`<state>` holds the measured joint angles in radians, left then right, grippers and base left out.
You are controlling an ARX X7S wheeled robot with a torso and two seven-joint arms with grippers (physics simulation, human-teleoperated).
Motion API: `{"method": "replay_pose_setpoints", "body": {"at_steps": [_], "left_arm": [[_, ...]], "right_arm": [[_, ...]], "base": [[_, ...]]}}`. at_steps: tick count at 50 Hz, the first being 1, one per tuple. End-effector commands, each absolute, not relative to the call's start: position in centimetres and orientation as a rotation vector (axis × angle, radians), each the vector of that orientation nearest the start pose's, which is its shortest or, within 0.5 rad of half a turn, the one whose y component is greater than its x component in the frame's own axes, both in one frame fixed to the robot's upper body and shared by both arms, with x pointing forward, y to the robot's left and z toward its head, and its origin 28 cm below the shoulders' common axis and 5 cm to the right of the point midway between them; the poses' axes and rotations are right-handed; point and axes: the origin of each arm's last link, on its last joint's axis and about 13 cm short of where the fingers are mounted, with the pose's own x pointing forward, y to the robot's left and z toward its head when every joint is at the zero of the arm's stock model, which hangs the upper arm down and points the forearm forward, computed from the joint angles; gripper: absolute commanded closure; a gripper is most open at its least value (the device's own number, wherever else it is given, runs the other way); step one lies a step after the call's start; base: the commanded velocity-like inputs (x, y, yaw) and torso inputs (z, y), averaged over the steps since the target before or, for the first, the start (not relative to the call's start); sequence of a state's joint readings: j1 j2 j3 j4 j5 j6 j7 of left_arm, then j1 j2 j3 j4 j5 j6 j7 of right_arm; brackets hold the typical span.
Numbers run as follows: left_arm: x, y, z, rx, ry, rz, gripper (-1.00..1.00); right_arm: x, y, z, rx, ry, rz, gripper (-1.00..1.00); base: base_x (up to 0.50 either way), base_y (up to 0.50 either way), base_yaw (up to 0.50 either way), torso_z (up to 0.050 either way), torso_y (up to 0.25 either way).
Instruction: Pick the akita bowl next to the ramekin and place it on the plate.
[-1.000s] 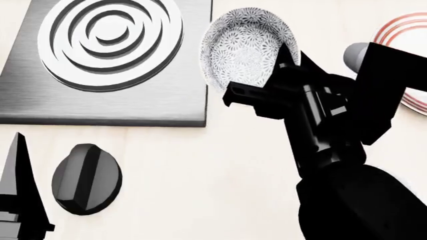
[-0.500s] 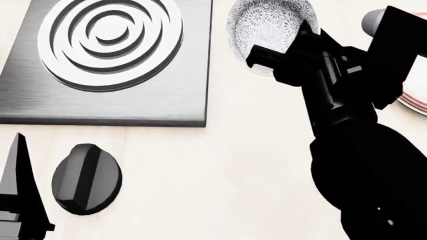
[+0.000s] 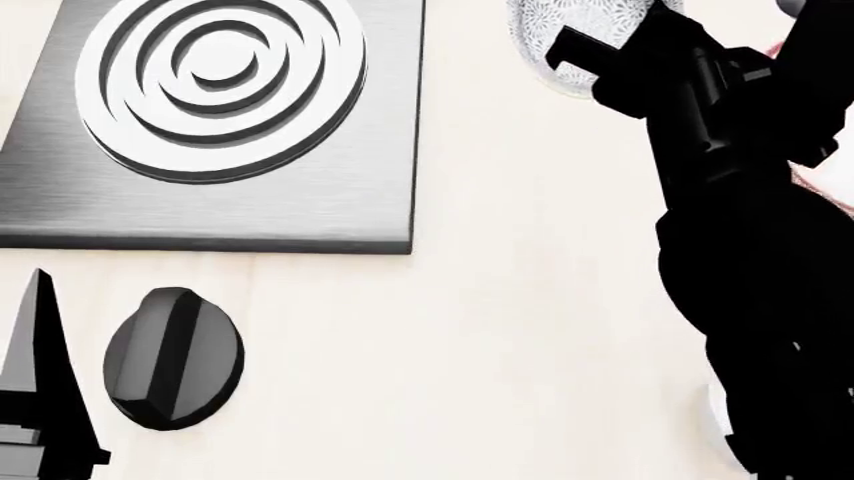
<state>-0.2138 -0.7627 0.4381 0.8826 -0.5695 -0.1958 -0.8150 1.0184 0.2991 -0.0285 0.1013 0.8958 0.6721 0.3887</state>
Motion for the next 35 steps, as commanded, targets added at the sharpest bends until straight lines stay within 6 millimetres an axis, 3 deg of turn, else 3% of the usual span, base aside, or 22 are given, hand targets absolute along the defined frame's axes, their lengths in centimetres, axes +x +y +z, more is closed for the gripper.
{"method": "replay_pose_setpoints", "body": {"at_steps": [1,10,11,13,35], "left_arm": [[16.5,21.1,18.3,-0.040,-0.478,-0.054,-1.00],[16.6,21.2,18.2,-0.041,-0.475,-0.050,-1.00],[16.7,21.2,18.2,-0.039,-0.474,-0.049,-1.00],[16.7,21.2,18.2,-0.039,-0.474,-0.049,-1.00],[16.9,21.5,18.3,-0.036,-0.475,-0.037,-1.00]], "right_arm": [[35.7,-14.7,28.3,0.492,-0.190,0.018,1.00],[36.4,-15.7,29.0,0.533,-0.207,-0.002,1.00],[37.5,-16.9,30.0,0.574,-0.216,-0.048,1.00],[38.0,-17.1,30.3,0.580,-0.212,-0.052,1.00],[40.3,-18.3,31.4,0.542,-0.187,-0.131,1.00]], "base": [[0.00,0.00,0.00,0.000,0.000],[0.00,0.00,0.00,0.000,0.001],[0.00,0.00,0.00,0.000,0.000],[0.00,0.00,0.00,0.000,0.000],[0.00,0.00,0.00,0.000,0.000]]}}
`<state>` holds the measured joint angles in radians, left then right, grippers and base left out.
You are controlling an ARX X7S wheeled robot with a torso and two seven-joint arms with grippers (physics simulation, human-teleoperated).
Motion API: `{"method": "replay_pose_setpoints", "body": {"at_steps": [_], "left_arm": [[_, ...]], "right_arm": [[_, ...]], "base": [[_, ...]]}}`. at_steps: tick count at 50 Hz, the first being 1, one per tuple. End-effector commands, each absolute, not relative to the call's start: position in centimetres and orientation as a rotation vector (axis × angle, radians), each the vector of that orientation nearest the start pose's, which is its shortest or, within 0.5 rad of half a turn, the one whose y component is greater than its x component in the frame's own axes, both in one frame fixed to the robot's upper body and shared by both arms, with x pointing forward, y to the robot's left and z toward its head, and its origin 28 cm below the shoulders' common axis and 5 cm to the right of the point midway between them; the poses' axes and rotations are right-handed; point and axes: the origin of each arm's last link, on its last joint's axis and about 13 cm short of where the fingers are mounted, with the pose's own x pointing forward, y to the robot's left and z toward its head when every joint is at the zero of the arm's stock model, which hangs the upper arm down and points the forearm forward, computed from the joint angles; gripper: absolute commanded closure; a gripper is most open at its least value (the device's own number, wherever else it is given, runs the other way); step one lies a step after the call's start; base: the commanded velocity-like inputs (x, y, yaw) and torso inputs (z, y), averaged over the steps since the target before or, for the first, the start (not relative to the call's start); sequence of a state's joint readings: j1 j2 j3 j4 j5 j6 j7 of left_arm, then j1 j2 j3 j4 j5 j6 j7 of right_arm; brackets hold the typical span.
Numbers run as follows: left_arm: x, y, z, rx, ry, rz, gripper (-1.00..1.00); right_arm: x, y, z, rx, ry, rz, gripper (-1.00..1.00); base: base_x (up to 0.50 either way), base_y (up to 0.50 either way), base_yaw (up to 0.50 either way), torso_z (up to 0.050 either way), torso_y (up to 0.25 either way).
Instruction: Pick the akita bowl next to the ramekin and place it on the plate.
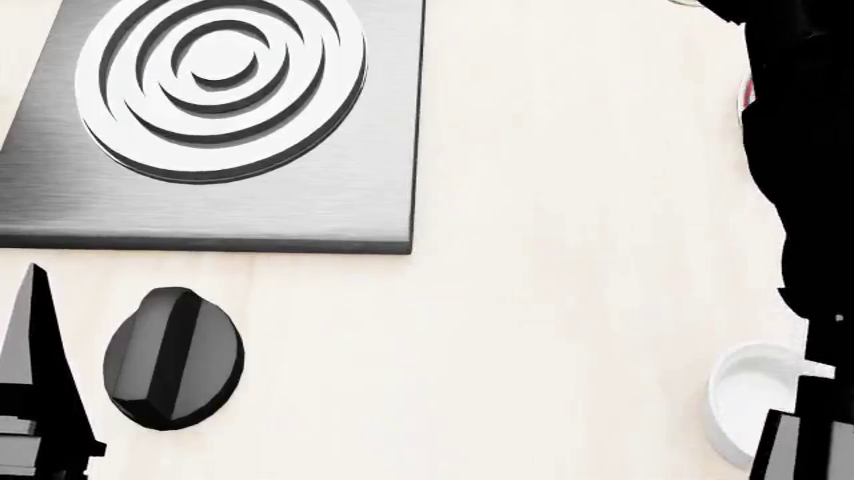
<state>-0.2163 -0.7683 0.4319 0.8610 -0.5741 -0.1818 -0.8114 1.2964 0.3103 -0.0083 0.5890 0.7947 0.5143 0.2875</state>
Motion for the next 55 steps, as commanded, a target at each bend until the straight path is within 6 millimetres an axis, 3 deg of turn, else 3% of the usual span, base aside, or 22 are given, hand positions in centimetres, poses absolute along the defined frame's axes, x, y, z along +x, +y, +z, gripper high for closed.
{"method": "replay_pose_setpoints", "body": {"at_steps": [1,17,46,55], "left_arm": [[16.9,21.5,18.3,-0.036,-0.476,-0.036,-1.00],[17.0,21.5,18.2,-0.034,-0.473,-0.039,-1.00],[16.9,21.3,18.0,-0.030,-0.471,-0.042,-1.00],[17.0,21.3,17.9,-0.029,-0.469,-0.045,-1.00]], "right_arm": [[40.3,-18.3,31.5,0.541,-0.188,-0.131,1.00],[40.8,-19.5,32.1,0.536,-0.186,-0.196,1.00],[39.8,-21.7,30.4,0.552,-0.166,-0.304,1.00],[39.8,-22.4,30.8,0.542,-0.158,-0.334,1.00]], "base": [[0.00,0.00,0.00,0.000,0.000],[0.00,0.00,0.00,0.000,0.001],[0.00,0.00,0.00,0.000,0.000],[0.00,0.00,0.00,0.000,0.001]]}}
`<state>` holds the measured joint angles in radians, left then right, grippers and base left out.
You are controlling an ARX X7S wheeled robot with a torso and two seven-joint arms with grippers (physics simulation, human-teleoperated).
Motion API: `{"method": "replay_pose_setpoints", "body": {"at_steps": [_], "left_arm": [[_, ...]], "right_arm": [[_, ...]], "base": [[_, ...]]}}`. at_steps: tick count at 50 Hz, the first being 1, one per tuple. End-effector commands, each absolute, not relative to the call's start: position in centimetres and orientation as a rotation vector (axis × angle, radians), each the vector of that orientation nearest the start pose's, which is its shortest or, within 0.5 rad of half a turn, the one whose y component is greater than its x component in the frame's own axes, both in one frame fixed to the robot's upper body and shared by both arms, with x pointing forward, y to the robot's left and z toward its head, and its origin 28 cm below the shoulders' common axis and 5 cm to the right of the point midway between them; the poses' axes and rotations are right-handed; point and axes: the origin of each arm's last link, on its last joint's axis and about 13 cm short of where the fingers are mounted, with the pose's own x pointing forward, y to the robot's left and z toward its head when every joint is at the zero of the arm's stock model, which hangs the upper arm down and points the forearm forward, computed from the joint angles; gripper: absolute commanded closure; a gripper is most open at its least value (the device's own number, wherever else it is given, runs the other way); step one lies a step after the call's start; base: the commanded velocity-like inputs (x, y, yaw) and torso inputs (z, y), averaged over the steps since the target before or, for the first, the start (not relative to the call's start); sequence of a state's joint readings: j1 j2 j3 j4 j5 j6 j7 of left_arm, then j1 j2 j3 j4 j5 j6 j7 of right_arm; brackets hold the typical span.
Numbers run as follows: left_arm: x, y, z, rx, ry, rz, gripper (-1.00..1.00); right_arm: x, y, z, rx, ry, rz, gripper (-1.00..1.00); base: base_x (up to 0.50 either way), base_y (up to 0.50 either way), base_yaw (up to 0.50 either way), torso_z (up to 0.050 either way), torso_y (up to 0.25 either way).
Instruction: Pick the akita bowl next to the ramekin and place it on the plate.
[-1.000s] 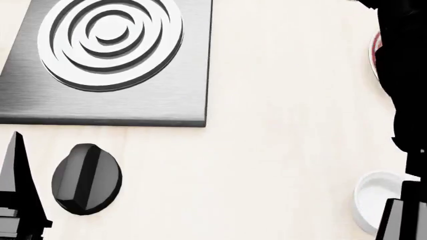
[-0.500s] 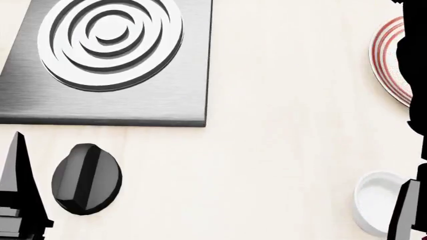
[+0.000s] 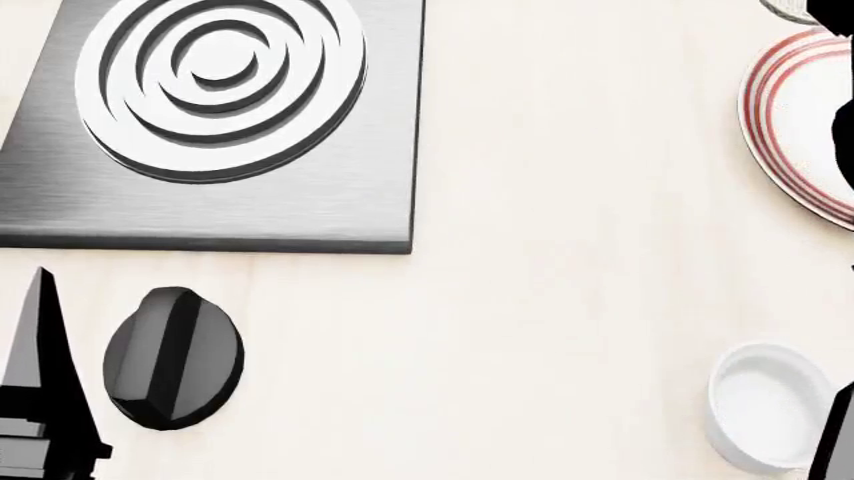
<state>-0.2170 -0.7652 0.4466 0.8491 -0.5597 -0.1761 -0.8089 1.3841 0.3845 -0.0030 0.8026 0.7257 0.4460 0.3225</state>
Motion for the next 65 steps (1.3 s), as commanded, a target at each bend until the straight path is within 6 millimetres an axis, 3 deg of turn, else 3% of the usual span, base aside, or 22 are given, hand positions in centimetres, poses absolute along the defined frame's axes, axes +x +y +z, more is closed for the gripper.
{"method": "replay_pose_setpoints", "body": {"at_steps": [1,23,65], "left_arm": [[17.0,21.3,17.9,-0.029,-0.469,-0.044,-1.00],[17.0,21.4,18.0,-0.031,-0.471,-0.040,-1.00],[16.8,21.3,18.1,-0.028,-0.476,-0.044,-1.00]], "right_arm": [[39.8,-22.5,30.8,0.541,-0.157,-0.335,1.00],[39.9,-23.7,29.1,0.547,-0.115,-0.399,1.00],[38.0,-25.5,27.2,0.535,-0.089,-0.449,1.00]], "base": [[0.00,0.00,0.00,0.000,0.000],[0.00,0.00,0.00,0.001,0.000],[0.00,0.00,0.00,0.000,0.000]]}}
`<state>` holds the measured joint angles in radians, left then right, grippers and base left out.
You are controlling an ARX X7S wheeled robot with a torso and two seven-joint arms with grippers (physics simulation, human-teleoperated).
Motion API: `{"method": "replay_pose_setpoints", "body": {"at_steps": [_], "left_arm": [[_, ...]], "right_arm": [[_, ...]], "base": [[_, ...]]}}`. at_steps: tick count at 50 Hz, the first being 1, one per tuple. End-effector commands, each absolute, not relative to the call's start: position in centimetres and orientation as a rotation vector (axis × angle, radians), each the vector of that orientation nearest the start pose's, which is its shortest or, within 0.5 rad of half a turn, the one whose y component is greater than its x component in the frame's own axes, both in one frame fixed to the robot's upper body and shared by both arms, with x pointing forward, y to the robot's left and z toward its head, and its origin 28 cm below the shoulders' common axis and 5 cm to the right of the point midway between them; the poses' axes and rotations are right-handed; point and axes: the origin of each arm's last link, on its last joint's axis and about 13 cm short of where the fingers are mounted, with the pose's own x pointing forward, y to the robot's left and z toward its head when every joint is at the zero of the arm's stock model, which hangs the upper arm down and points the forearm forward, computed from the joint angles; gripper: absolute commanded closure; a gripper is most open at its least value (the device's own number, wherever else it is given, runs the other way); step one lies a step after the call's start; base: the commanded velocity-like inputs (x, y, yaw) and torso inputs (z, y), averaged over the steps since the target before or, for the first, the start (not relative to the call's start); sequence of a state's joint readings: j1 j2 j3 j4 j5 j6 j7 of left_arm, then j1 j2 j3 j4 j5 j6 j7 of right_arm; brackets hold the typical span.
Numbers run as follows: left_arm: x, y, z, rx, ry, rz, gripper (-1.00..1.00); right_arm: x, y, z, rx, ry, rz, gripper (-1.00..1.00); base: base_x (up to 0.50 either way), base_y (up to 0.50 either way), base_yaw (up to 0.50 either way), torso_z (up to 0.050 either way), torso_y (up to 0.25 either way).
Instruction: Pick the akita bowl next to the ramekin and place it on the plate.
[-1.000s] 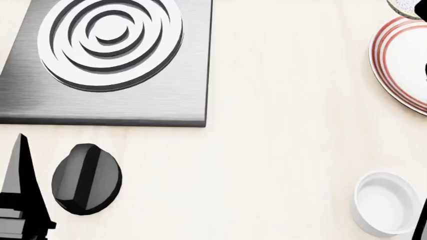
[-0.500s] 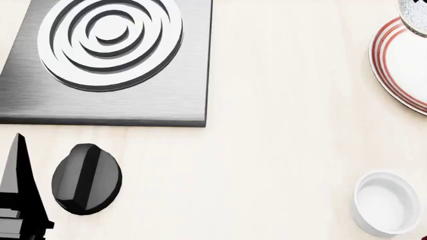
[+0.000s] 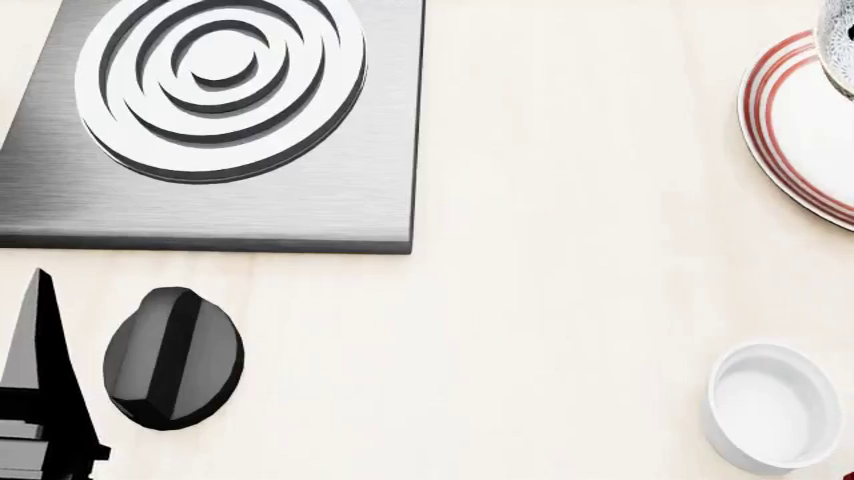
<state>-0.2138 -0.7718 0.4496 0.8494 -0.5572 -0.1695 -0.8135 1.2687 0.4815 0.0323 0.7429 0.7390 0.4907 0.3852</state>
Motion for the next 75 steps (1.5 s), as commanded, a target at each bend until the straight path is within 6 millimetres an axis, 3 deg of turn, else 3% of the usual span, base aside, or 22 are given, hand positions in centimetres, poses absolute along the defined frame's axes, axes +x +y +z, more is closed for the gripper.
{"method": "replay_pose_setpoints", "body": {"at_steps": [1,9,35,41,63,75], "left_arm": [[16.8,21.3,18.0,-0.028,-0.476,-0.044,-1.00],[16.8,21.3,18.1,-0.028,-0.476,-0.047,-1.00],[16.9,21.4,18.1,-0.025,-0.475,-0.042,-1.00],[17.0,21.4,18.1,-0.030,-0.474,-0.042,-1.00],[17.0,21.5,18.0,-0.022,-0.471,-0.041,-1.00],[17.0,21.5,17.9,-0.023,-0.470,-0.040,-1.00]], "right_arm": [[38.0,-25.5,27.2,0.534,-0.089,-0.449,1.00],[37.8,-25.8,26.6,0.546,-0.082,-0.457,1.00],[39.9,-25.7,26.3,0.621,-0.069,-0.443,1.00],[40.3,-25.9,25.7,0.720,-0.085,-0.437,1.00],[40.8,-25.9,27.0,0.643,-0.085,-0.446,1.00],[40.8,-26.0,26.3,0.637,-0.071,-0.457,1.00]], "base": [[0.00,0.00,0.00,0.000,0.000],[0.00,0.00,0.00,0.000,0.000],[0.00,0.00,0.00,0.000,0.000],[0.00,0.00,0.00,0.002,0.000],[0.00,0.00,0.00,0.000,0.000],[0.00,0.00,0.00,0.000,0.001]]}}
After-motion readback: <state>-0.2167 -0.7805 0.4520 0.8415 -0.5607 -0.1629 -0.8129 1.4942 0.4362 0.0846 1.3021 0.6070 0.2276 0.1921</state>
